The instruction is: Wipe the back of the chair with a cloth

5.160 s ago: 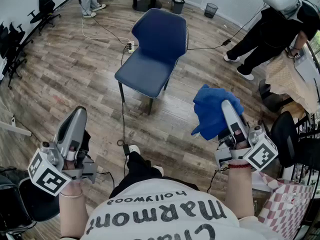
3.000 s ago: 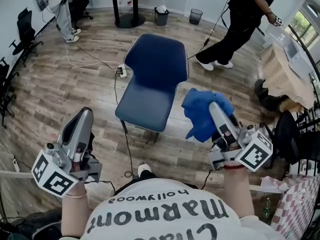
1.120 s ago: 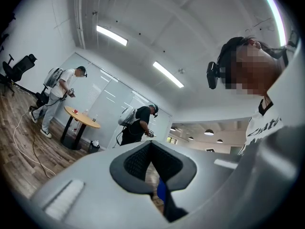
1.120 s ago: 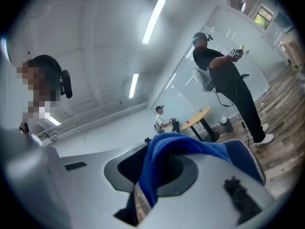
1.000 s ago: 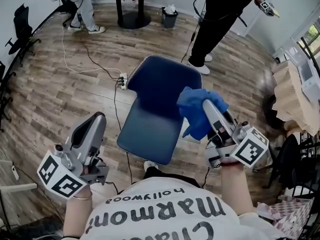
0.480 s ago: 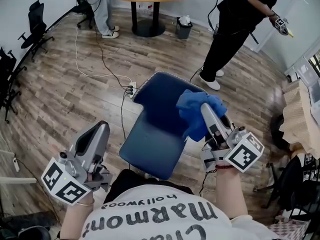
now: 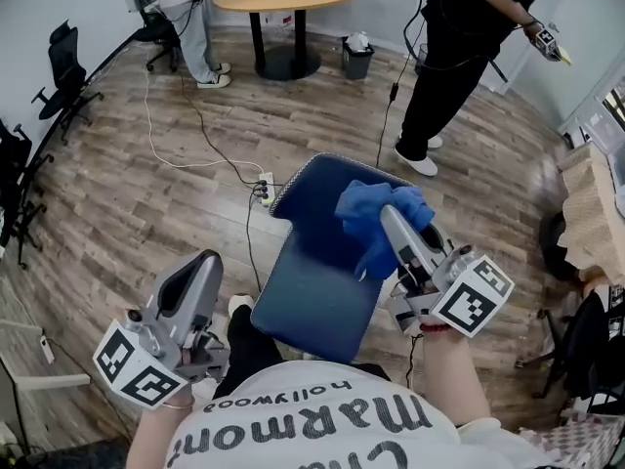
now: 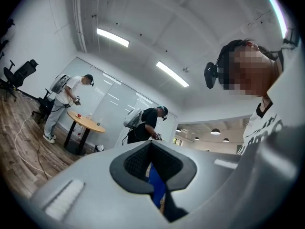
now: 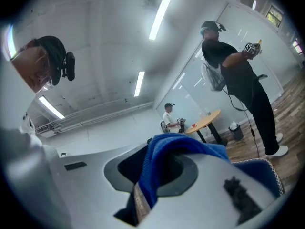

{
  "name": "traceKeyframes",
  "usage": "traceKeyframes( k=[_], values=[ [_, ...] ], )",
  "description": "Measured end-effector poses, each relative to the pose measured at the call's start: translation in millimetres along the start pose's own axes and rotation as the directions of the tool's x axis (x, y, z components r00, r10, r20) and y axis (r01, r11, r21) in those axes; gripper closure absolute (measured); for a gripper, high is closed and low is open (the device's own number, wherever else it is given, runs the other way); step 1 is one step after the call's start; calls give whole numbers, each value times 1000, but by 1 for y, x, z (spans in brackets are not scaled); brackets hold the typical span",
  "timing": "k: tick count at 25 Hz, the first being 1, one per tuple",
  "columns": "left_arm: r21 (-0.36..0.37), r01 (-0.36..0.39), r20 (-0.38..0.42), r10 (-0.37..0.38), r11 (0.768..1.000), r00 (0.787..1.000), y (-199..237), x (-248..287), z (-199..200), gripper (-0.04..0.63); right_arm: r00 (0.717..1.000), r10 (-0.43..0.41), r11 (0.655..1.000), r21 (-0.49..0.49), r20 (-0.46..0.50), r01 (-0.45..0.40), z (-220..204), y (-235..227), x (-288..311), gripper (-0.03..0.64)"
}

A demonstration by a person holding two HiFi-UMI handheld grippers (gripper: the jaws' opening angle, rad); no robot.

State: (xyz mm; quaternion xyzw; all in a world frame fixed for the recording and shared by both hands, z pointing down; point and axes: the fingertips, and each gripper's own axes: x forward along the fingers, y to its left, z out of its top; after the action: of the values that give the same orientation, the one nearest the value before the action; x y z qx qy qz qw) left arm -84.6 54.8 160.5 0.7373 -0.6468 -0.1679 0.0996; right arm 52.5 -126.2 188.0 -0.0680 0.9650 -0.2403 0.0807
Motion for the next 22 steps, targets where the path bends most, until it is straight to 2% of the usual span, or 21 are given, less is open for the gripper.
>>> traceKeyframes(
  k=[4,8,11,17,22],
  values=[
    [-28,45,12,-44,999,999,37,13,7,589,1000,-31,999,22,6,30,-6,-7,26,555],
    [-32,108,-75,-110,994,991,87,30,14,589,991,-131,991,-10,21,132,-19,-14,58,555],
    [-13,119,-138,-120,993,983,135,41,26,589,974,-220,975,-12,49,221,-29,-21,84,555],
    [-53,228,-208,-234,972,950,216,66,42,589,904,-425,905,10,58,425,-57,-48,128,555],
    [-142,286,-226,-312,948,923,258,82,29,589,827,-559,829,31,66,558,-78,-75,135,555]
  ],
)
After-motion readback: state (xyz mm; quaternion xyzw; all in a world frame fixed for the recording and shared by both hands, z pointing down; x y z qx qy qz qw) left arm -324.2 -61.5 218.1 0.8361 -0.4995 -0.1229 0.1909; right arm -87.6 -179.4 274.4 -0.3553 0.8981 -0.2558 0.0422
